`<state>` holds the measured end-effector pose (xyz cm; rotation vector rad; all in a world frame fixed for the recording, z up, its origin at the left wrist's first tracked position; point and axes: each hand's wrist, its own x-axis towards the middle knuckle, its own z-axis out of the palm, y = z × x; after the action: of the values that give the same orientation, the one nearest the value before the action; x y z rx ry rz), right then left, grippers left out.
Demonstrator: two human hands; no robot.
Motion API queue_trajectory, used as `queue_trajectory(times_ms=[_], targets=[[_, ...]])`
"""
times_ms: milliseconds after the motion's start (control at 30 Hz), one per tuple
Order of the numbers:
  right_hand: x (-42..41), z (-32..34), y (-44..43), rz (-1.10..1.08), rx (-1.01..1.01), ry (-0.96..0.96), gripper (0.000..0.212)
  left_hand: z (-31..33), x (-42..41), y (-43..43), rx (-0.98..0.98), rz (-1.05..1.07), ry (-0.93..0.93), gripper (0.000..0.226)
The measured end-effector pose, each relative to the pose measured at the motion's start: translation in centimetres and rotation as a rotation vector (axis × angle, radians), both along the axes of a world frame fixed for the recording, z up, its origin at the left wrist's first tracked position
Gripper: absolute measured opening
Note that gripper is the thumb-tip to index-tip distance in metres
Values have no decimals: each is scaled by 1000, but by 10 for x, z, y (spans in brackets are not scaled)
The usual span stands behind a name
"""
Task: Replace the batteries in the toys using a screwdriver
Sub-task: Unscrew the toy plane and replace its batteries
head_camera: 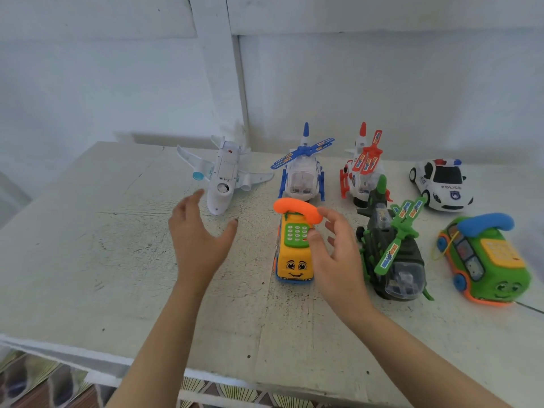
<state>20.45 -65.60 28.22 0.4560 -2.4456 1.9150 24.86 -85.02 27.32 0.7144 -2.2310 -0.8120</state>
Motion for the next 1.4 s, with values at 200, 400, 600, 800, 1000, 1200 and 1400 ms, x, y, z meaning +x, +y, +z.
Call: queue_trajectory(times_ms=[200,400,600,800,1000,1200,1400], targets=[[-1,5,-5,19,-35,12,26,0,-31,-27,148,-13,-133,109],[2,5,-2,2,6,45,27,-4,-40,-34,146,20,-75,43],[3,3,2,-11,-15,28,26,7,-45,-30,169,-53,-128,64],[7,3,6,-7,-11,0,27,-5,-59,-41,177,1,-174,34],[7,2,12,-5,9,-43,29,-4,-55,-43,384,75,0,28],[7,2,11,6,15,-37,29,44,-28,-28,1171,-45,480,7],[18,10,6,68,-27,24,31,85,-4,5,1084,-146,688,5]])
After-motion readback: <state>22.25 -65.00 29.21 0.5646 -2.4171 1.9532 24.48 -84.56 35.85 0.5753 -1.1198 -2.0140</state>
